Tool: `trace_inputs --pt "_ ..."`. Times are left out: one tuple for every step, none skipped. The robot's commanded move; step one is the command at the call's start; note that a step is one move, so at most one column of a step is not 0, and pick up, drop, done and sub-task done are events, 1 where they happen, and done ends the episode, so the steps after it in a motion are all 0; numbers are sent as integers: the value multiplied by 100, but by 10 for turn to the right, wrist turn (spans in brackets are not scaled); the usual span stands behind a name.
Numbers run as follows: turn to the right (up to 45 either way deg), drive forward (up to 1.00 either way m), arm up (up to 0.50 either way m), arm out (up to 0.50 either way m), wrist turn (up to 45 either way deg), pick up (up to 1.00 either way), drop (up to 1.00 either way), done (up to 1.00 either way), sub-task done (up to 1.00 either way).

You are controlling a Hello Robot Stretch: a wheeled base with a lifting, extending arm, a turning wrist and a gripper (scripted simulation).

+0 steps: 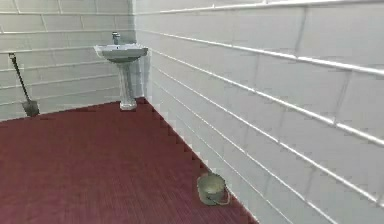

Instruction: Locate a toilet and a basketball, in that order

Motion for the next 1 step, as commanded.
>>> trace_inputs --pt "-450 0 0 0 0 0 0 0 0"
